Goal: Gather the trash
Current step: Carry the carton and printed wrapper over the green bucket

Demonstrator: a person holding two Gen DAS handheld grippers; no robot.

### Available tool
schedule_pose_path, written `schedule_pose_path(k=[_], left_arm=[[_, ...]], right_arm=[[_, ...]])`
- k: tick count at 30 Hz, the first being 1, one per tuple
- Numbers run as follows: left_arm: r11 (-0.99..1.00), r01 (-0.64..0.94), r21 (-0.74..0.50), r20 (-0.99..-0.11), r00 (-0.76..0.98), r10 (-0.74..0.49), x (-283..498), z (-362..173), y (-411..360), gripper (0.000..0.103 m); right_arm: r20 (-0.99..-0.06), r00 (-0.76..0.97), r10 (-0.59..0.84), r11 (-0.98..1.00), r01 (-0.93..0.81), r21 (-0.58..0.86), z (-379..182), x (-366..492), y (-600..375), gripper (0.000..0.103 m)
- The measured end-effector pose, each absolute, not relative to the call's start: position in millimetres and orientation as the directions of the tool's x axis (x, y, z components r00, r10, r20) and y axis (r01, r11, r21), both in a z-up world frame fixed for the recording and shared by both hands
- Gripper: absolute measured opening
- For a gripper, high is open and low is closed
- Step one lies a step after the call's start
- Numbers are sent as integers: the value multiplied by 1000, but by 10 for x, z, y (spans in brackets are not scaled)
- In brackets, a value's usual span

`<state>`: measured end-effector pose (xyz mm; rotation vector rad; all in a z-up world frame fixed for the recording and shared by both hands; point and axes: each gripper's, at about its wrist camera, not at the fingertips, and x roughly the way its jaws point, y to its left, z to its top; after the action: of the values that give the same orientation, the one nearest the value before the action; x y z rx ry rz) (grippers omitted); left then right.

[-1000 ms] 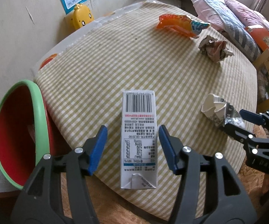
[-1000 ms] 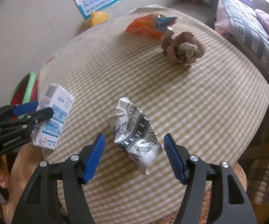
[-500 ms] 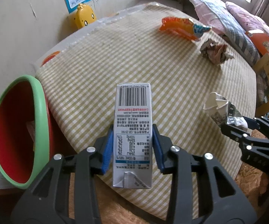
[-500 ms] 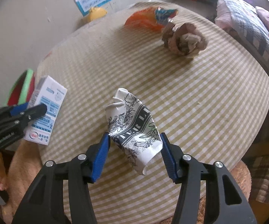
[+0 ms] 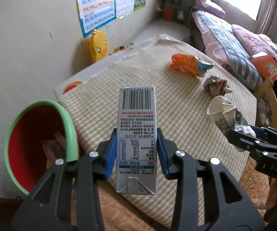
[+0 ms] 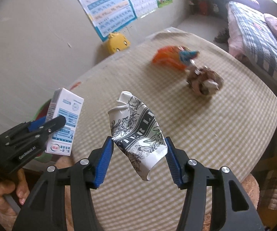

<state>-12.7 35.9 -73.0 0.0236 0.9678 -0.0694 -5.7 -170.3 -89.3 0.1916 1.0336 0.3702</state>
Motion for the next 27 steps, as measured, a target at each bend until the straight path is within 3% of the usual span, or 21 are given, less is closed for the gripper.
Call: schedule_pose_path(k=[27], left_arm=[[973, -226, -45, -797, 596, 102, -556, -687, 1789, 37]], right_arm=[[-793, 365, 488, 838, -450, 309, -625, -87, -268, 52]])
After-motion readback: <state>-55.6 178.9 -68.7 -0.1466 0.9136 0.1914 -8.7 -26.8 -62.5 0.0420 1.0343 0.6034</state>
